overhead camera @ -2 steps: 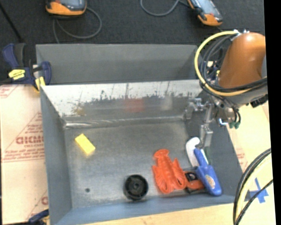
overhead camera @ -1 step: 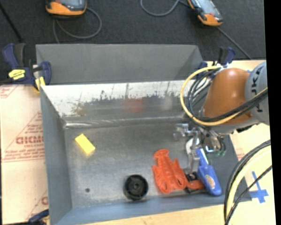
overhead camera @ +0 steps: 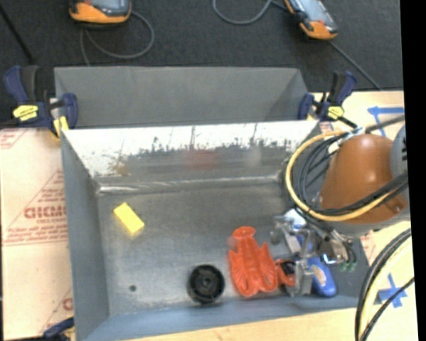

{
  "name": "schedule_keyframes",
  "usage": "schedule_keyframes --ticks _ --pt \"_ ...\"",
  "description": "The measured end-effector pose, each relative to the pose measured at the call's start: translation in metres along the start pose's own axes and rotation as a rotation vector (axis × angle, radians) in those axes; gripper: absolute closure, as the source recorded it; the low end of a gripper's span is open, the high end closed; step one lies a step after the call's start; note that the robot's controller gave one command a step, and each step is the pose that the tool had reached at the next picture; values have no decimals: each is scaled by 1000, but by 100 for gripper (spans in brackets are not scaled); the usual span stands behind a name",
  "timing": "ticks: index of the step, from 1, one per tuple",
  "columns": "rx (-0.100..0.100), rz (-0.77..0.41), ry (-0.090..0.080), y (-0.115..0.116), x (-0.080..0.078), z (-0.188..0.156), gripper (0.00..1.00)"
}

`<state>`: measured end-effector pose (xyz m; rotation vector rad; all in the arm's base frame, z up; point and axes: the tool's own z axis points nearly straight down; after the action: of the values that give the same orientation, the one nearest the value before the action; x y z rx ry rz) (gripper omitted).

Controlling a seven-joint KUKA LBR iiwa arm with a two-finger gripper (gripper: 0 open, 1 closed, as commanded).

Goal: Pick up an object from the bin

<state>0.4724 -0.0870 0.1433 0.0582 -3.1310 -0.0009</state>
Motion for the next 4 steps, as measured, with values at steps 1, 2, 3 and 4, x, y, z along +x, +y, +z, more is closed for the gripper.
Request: schedule_keyframes --ticks 1,2,3,4 --pt "4 -48 -14 1 -8 2 0" --pt "4 -2 -28 -43 -8 73 0" --pt "3 -245 -35 -46 -9 69 100" --pt "3 -245 -35 -46 -9 69 100"
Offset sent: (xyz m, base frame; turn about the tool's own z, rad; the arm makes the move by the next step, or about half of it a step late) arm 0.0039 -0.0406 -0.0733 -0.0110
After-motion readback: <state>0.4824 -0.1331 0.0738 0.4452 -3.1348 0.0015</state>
